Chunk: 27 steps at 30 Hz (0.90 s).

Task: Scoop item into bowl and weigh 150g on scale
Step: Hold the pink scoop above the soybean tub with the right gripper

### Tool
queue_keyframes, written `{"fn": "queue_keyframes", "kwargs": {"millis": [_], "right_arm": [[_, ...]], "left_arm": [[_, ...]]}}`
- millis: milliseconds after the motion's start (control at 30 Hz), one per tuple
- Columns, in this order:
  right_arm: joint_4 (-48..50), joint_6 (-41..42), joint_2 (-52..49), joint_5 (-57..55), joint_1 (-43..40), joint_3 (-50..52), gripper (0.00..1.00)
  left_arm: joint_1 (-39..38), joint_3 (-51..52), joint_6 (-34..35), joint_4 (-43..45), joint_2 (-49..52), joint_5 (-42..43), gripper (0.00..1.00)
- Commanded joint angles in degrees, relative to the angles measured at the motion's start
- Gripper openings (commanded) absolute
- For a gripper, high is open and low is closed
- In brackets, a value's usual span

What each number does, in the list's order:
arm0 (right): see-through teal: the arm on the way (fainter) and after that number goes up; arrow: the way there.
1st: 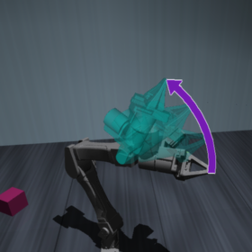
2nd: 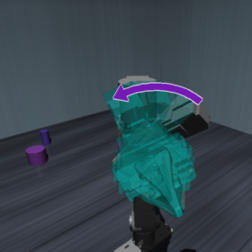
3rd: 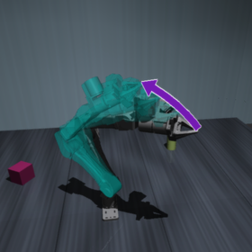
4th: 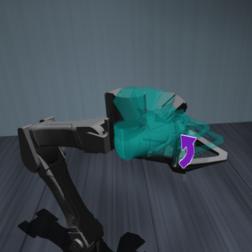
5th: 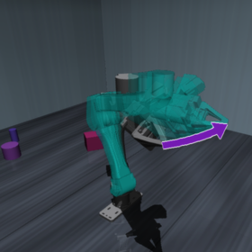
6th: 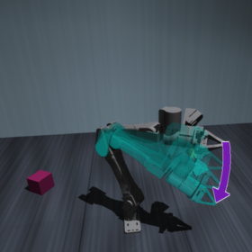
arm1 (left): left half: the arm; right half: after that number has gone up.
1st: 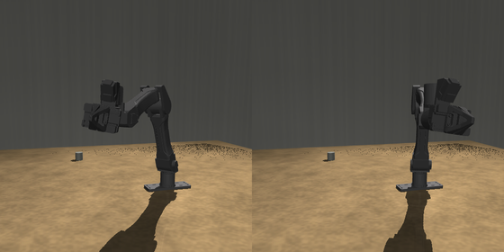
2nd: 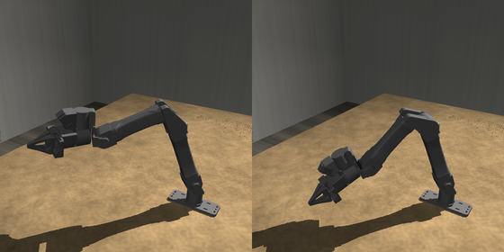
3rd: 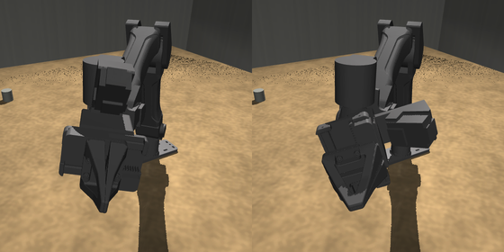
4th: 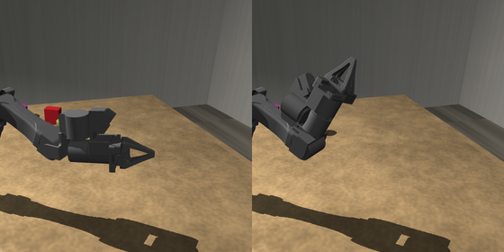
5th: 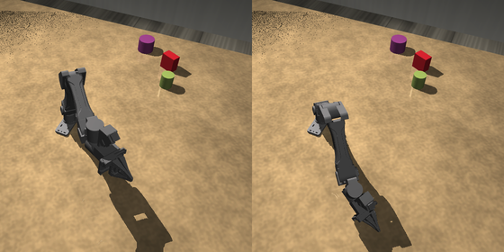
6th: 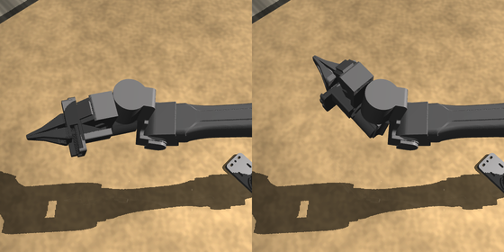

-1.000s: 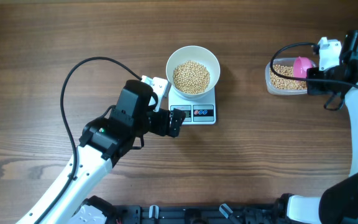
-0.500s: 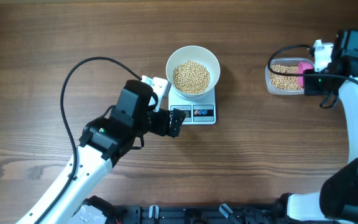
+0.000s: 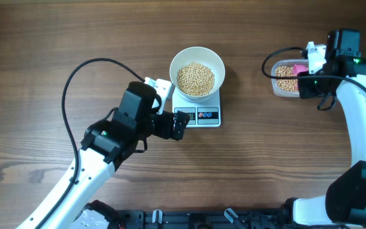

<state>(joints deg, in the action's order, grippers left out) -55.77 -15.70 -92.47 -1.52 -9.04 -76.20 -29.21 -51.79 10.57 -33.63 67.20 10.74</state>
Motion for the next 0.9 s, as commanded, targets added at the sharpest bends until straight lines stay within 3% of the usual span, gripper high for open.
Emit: {"fn": "queue_keyframes", "kwargs": {"millis": [0, 300, 867], "right_arm": [[-0.66, 0.68, -0.98, 2.32, 0.31, -0.02, 0.04], [-0.68, 0.96, -0.98, 10.88, 0.31, 0.0, 0.04], [-0.66, 2.4, -0.98, 14.78, -2.12, 0.11, 0.04]], "left_arm": [[-0.24, 0.07, -1.11, 0.0, 0.09, -0.33, 1.0], [-0.24, 0.07, -1.11, 0.0, 0.09, -0.33, 1.0], [-0.24, 0.07, -1.11, 0.0, 0.09, -0.33, 1.0]]}}
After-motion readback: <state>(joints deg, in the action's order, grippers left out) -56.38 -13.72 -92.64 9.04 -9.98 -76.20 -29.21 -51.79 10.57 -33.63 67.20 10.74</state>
